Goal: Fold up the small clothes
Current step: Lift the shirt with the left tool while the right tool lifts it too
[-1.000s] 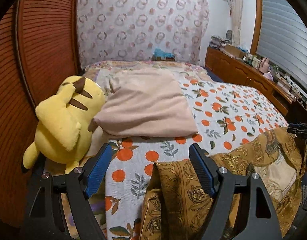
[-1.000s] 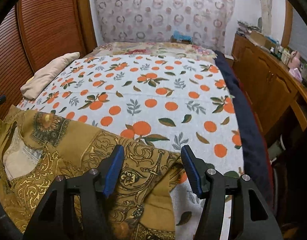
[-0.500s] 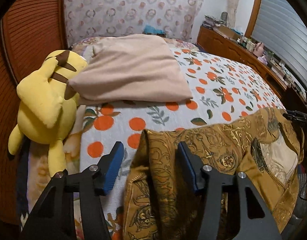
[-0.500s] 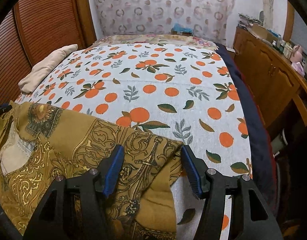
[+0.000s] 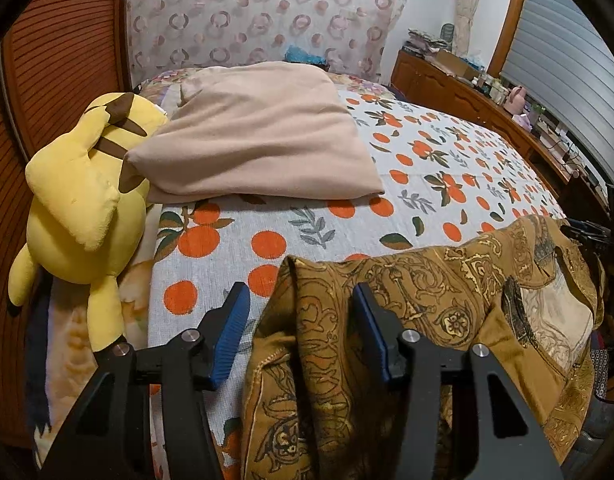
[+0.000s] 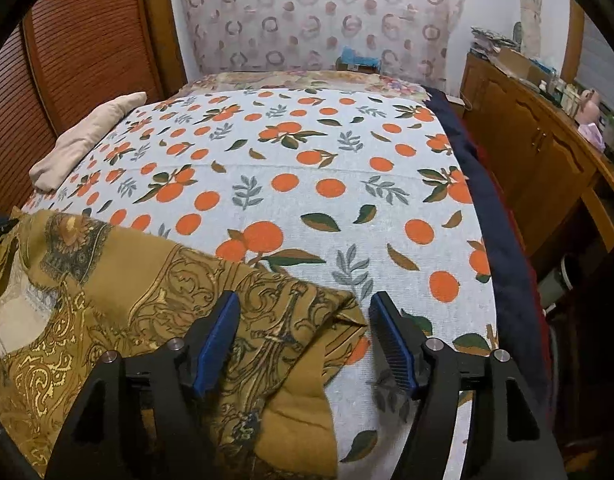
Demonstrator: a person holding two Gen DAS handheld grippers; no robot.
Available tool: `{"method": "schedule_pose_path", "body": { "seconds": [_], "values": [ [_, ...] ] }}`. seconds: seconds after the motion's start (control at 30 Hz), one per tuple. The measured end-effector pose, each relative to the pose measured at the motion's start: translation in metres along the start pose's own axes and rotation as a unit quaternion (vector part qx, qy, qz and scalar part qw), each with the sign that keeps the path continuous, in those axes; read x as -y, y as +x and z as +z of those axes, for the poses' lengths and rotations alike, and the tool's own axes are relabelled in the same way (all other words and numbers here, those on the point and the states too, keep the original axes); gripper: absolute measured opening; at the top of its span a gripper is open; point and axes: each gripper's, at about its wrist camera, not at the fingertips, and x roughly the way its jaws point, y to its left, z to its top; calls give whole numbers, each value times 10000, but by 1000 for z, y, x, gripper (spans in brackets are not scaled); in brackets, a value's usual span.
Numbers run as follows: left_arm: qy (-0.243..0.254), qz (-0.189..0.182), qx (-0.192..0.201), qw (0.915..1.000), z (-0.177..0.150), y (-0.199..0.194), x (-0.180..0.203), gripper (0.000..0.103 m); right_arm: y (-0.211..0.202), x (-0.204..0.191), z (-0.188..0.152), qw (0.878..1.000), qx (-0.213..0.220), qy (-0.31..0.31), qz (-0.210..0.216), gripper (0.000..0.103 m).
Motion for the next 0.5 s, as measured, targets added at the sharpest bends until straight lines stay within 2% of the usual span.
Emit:
{"method": "schedule_pose_path", "body": {
  "seconds": [0.1,0.13,0.17,0.2,0.27,0.3,0.33,0.4,0.47,0.5],
  "values": [
    [37,-24,0,10000,0,1,1,53,1,-2,-1,10000,8,-29,-15,70],
    [83,-69,-13,9999,0,1,2,45,1,-4,-2,10000,19,-76,-5,68],
    [120,-119,-24,9999,0,1,4,33,0,-7,-3,9999,46,-148,5,60],
    [139,-207,-33,9997,0,1,5,29,-1,-10,-5,9997,89,-243,21,55],
    [179,-240,-16,9995,0,0,8,13,-3,-16,-9,9990,188,-369,180,24],
    [182,-290,-6,9994,0,-2,8,10,-5,-19,-11,9980,176,-418,430,18],
    [185,-326,40,9993,0,-5,9,8,-6,-21,-12,9978,158,-423,491,11],
    [216,-338,184,9990,1,-15,13,7,-12,-22,-14,9976,238,-427,493,10],
    [175,-184,410,9988,5,-32,16,7,-28,-20,-12,9965,511,-336,565,8],
    [177,-241,550,9980,7,-41,18,7,-41,-18,-10,9954,704,-269,596,8]
  ]
}}
